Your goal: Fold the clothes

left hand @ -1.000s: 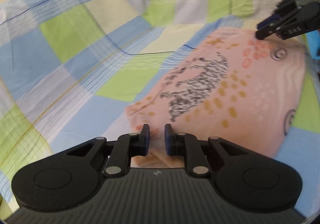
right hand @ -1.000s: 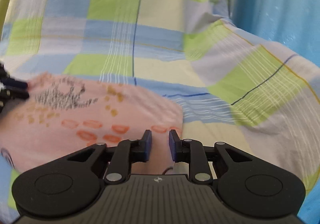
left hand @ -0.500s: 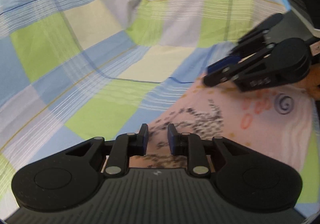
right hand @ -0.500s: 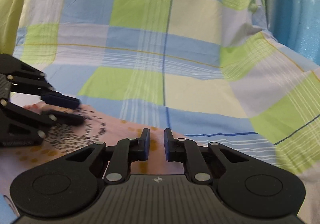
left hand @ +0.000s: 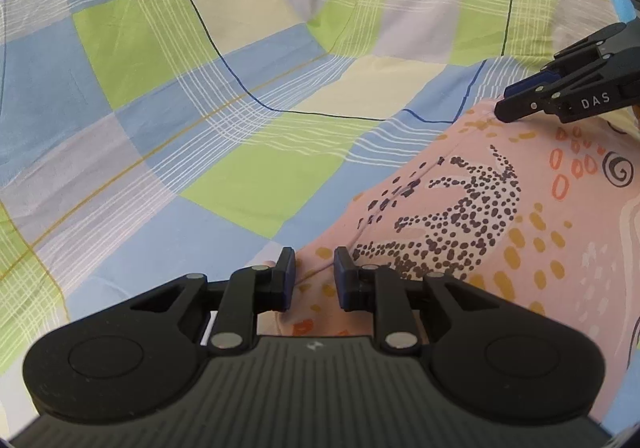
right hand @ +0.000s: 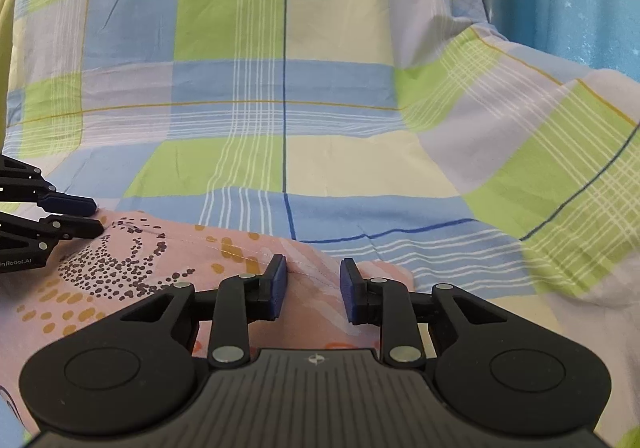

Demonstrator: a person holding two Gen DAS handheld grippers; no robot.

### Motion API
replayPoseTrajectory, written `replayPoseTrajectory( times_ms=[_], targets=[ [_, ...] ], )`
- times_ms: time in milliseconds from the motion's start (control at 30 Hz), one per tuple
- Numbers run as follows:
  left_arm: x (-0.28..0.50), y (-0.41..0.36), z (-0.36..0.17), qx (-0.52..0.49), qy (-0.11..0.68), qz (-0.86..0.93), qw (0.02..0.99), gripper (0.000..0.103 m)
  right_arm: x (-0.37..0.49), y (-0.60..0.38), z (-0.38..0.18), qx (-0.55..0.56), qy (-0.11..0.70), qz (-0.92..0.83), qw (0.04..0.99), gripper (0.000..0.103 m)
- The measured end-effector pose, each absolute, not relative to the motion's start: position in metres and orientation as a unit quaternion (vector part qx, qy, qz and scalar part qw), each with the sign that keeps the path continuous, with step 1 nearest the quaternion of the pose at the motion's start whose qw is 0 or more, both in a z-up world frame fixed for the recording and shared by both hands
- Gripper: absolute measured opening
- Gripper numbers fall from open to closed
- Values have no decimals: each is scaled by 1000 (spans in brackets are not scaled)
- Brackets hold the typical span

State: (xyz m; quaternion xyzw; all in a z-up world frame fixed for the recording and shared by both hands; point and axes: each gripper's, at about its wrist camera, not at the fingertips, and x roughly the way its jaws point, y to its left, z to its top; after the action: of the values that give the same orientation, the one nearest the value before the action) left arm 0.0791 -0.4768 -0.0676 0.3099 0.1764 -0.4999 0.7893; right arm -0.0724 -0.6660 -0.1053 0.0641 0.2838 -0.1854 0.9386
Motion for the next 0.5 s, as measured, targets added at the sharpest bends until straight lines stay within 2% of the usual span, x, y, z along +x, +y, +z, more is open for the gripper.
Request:
replayPoseTrajectory(
  times_ms=[333, 500],
  targets=[
    [76, -476, -68, 319, 174, -495, 789, 19, -96, -685, -114, 89, 301, -245, 917, 26],
    [74, -476, -65, 333, 172, -490, 787, 18, -106, -666, -106, 56, 290, -248, 923, 26]
  ],
)
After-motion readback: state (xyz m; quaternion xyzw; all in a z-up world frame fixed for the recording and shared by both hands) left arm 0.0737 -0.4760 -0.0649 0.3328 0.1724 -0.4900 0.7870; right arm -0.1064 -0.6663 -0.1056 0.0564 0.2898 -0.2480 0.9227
